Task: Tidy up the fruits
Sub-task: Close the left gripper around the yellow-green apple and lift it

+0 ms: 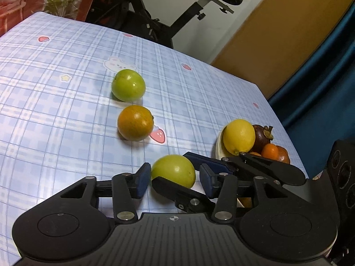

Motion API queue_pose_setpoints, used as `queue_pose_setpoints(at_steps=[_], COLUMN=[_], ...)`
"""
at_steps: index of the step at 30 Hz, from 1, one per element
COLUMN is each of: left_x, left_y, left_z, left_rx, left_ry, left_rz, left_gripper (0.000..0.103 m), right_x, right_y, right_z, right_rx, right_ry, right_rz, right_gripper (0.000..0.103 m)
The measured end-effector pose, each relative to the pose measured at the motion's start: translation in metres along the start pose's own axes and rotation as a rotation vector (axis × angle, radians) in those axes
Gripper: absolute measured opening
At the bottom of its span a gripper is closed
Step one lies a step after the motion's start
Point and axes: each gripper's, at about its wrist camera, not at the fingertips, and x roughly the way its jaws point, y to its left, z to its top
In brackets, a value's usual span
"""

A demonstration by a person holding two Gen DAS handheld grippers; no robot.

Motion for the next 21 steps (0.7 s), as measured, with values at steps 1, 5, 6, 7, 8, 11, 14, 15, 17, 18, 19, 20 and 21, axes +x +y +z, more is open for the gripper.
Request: queue_pose_setpoints(at_steps=[1, 5, 6, 7, 8, 11, 14, 15, 17, 18, 19, 20, 21], left_x=[0.002, 0.009, 0.010, 0.010, 0.010, 0.011, 0.010, 0.011, 0.009, 0.007, 0.005, 0.002, 0.000], left_y=[0.002, 0.010, 0.011, 0.012, 0.012, 0.013, 0.011, 0.011, 0.009, 0.008, 0.006, 0.003, 0.001], left_z=[0.000, -0.003, -0.004, -0.004, -0.004, -0.005, -0.006, -0.007, -0.007, -0.007, -0.007, -0.007, -0.006], left_rx=[-0.007, -0.040, -0.044, -0.046, -0.048, -0.044, -0.033, -0.032, -0.026, -0.022, -0.017, -0.010, -0.003], left_ry=[0.004, 0.014, 0.012, 0.009, 0.008, 0.005, 0.002, 0.001, -0.001, -0.004, -0.009, -0.016, -0.023], left_rz=[0.000, -0.009, -0.009, -0.007, -0.006, -0.003, 0.002, 0.004, 0.008, 0.008, 0.009, 0.011, 0.011], left_gripper=[0.051, 0.051, 0.051, 0.051, 0.050, 0.049, 0.049, 0.049, 0.049, 0.049, 0.049, 0.049, 0.049], right_x=[0.000, 0.000, 0.000, 0.001, 0.001, 0.005, 0.008, 0.009, 0.009, 0.008, 0.007, 0.005, 0.002], right_y=[0.000, 0.004, 0.004, 0.005, 0.005, 0.005, 0.005, 0.005, 0.004, 0.004, 0.003, 0.002, 0.002], right_z=[-0.001, -0.003, -0.004, -0.004, -0.005, -0.005, -0.005, -0.005, -0.005, -0.005, -0.005, -0.004, -0.004], right_rx=[-0.002, -0.029, -0.035, -0.038, -0.037, -0.044, -0.048, -0.051, -0.049, -0.047, -0.042, -0.035, -0.034], right_ry=[-0.002, -0.001, -0.001, -0.002, -0.004, 0.002, 0.007, 0.009, 0.010, 0.009, 0.007, 0.002, -0.004], right_rz=[-0.001, -0.010, -0.011, -0.011, -0.010, -0.011, -0.013, -0.014, -0.013, -0.010, -0.007, -0.003, -0.003], right_gripper=[0.049, 0.049, 0.049, 0.049, 0.049, 0.049, 0.049, 0.049, 0.049, 0.048, 0.048, 0.048, 0.048])
